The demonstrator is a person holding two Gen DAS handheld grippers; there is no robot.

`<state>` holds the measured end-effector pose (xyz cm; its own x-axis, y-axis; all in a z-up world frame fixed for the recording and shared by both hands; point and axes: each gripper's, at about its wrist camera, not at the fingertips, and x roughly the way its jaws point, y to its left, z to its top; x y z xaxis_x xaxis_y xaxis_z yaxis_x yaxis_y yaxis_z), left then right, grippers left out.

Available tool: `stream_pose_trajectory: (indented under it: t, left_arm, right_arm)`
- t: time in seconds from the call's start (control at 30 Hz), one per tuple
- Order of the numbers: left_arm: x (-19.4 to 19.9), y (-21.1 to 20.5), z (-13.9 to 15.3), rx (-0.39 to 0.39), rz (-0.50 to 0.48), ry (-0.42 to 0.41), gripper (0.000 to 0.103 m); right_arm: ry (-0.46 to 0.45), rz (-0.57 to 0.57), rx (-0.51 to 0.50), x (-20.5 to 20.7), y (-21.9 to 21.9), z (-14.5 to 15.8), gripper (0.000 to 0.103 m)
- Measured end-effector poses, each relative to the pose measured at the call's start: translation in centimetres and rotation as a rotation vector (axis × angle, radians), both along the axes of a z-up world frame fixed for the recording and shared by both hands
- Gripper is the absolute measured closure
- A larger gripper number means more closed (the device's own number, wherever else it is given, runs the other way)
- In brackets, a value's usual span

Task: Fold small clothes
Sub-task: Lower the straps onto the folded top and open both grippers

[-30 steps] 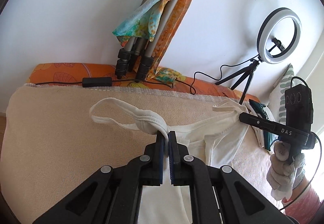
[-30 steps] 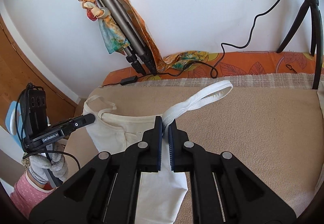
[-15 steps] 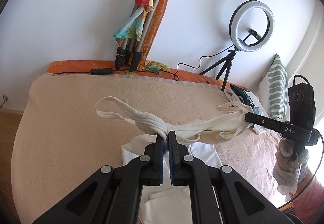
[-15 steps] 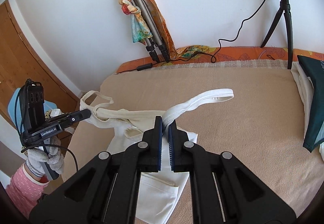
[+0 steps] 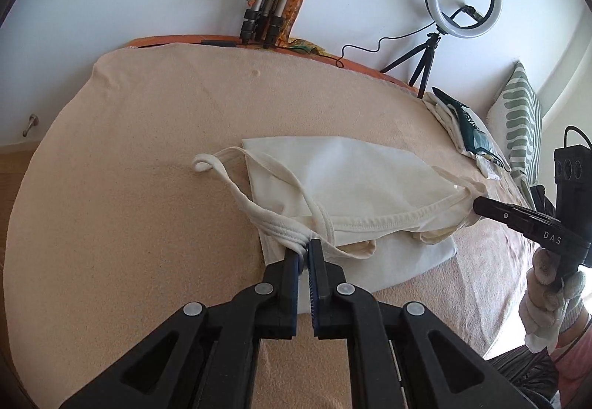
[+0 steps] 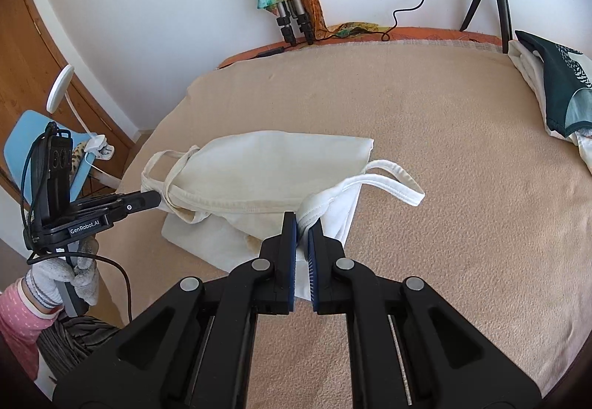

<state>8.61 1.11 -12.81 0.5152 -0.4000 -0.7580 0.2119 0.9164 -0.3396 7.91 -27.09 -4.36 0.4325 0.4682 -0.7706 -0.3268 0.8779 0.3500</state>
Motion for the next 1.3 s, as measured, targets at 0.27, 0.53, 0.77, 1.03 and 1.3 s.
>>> stream_pose_trajectory:
  t: [0.27, 0.53, 0.77, 1.03, 1.3]
  left_arm:
    - [-4.3, 1.8, 1.1, -0.033, -0.031, 0.026, 0.1]
    - [-2.4, 0.4, 5.6, 0.017, -0.041, -0.07, 0.089]
    - [3.5, -1.6, 4.6, -0.025, -0.006, -0.011, 0.088]
    - [6.7, -3.3, 1.2, -0.006, -0.016, 0.113, 0.088]
    - [3.4, -2.4, -0.8, 0.078, -0.058, 0.179, 0.088]
  right_arm:
    - [0.067, 0.018, -0.061, -2.8, -1.4, -0.8, 0.089]
    - [0.003, 0.032, 0.006, -3.6, -2.0, 2.8, 0.089]
    - [0.045, 0.016, 0.051, 1.3, 0.3, 1.1, 0.089]
    - [0.09, 0.065, 0.004, 2.1, 2.8, -1.6, 0.089]
    - [0.128, 0.1, -0.064, 1.4, 2.8, -3.3, 0.089]
